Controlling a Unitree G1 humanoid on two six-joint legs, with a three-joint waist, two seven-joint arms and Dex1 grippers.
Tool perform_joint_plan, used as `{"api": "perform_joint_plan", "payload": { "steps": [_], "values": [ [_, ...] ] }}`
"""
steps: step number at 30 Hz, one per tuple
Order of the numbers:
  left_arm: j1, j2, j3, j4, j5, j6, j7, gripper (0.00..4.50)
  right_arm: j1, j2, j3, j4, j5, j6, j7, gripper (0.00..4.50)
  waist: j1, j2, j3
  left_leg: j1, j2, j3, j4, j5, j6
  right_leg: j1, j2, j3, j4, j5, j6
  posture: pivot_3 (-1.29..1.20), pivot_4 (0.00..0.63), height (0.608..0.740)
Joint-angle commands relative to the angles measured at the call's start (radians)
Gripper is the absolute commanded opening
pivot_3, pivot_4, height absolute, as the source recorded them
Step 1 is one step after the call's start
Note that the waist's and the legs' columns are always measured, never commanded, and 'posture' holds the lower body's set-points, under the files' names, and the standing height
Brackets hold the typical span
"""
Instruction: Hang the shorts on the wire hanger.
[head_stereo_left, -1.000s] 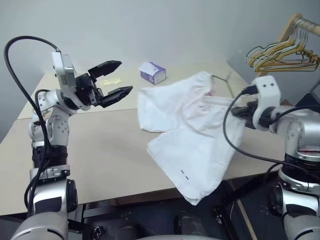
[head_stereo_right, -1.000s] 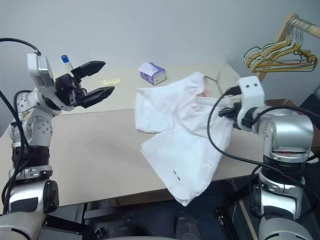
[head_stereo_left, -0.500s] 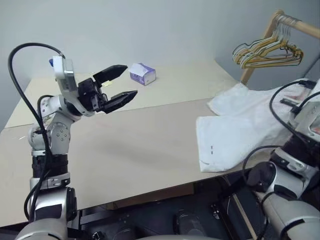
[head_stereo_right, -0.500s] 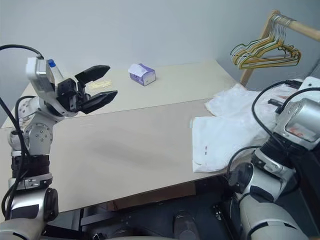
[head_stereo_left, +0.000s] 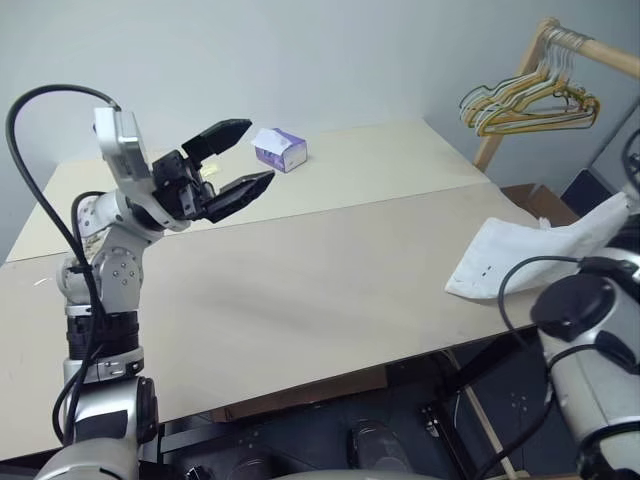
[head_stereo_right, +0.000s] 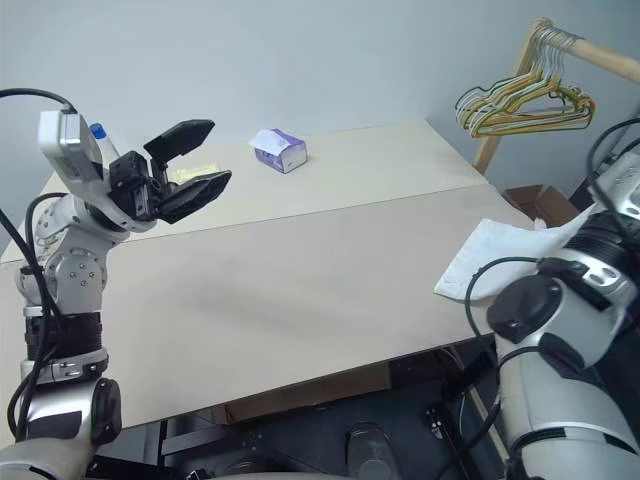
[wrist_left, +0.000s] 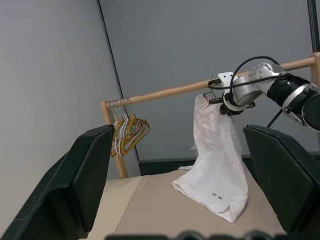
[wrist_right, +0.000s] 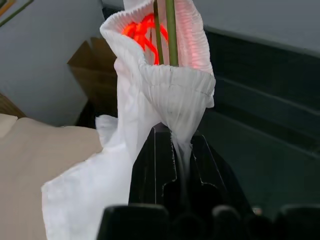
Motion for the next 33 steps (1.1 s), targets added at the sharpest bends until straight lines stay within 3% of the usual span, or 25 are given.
{"api": "perform_joint_plan", "payload": {
  "steps": [1,9,23,27,33],
  "values": [
    [0.0,0.0,0.006,-0.038,-0.006,-0.018,0.011,4.47,-0.073,-0.073,0.012,0.102,0.058,-0.088,-0.025,0.0,0.0,0.001,0.001,0.0,0.0,0.0,0.0,0.0,0.0,0.0,0.0,0.0,0.0,0.0,0.0,-0.18,0.0,0.74],
    [0.007,0.001,0.01,-0.04,-0.012,-0.017,0.009,4.47,-0.13,-0.162,-0.006,0.32,0.178,-0.148,-0.112,0.0,0.0,0.003,0.002,0.002,0.0,0.003,-0.002,-0.001,0.001,0.0,0.0,0.003,0.0,-0.001,0.002,-0.18,0.0,0.74],
    [0.008,0.002,0.009,-0.032,-0.01,-0.021,-0.002,4.47,-0.08,-0.21,0.039,0.423,0.287,-0.195,-0.146,0.0,0.004,0.004,0.003,0.002,0.0,0.004,-0.002,0.0,0.0,0.0,0.0,0.004,-0.002,-0.003,0.007,-0.17,0.0,0.74],
    [0.008,0.005,0.009,-0.036,-0.021,-0.012,-0.013,4.5,-0.071,-0.209,0.136,0.41,0.253,-0.223,-0.108,1.27,0.003,0.004,0.003,0.002,0.0,0.004,-0.002,0.0,0.0,0.0,0.0,0.004,-0.002,-0.003,0.008,-0.17,0.0,0.74],
    [0.013,0.002,0.007,-0.041,-0.029,-0.009,-0.023,4.5,-0.066,-0.209,0.191,0.392,0.243,-0.259,-0.179,3.46,0.004,0.005,0.003,0.002,0.0,0.005,-0.002,0.0,0.0,0.0,0.0,0.005,-0.002,-0.003,0.008,-0.17,0.0,0.74]
  ]
}}
